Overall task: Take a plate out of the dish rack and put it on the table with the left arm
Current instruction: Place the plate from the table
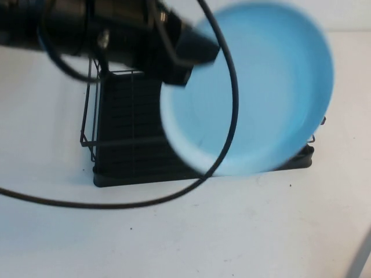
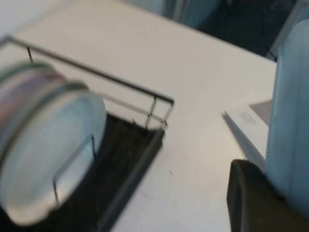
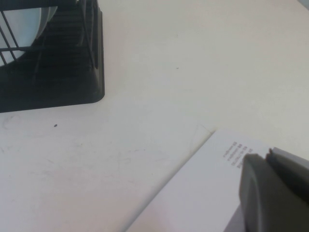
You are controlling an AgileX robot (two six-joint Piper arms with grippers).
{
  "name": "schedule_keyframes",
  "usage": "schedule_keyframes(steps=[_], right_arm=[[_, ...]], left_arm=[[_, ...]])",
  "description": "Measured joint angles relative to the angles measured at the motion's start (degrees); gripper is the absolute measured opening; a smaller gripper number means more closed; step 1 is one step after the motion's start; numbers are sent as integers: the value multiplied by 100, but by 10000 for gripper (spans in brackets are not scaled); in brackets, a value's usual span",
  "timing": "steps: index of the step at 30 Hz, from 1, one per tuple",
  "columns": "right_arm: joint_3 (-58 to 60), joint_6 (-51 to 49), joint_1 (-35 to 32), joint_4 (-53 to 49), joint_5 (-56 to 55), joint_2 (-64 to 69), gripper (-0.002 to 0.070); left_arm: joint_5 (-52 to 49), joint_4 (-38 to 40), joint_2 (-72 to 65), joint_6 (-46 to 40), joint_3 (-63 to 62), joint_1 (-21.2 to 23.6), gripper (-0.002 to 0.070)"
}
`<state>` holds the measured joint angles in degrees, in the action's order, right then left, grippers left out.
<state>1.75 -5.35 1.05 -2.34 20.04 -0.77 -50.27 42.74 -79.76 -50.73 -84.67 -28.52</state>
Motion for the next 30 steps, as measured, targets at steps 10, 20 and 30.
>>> schedule_keyframes(steps=[10,20,30], right_arm=[[0,0,0,0,0,0,-20],[0,0,0,0,0,0,-20],[0,0,0,0,0,0,-20]], left_arm=[[-197,1269,-84,328,2797,74,76],[1437,3595,-365,-1390,5045,914,76],[1356,5465,-1714,-3115,5019,1182,167]])
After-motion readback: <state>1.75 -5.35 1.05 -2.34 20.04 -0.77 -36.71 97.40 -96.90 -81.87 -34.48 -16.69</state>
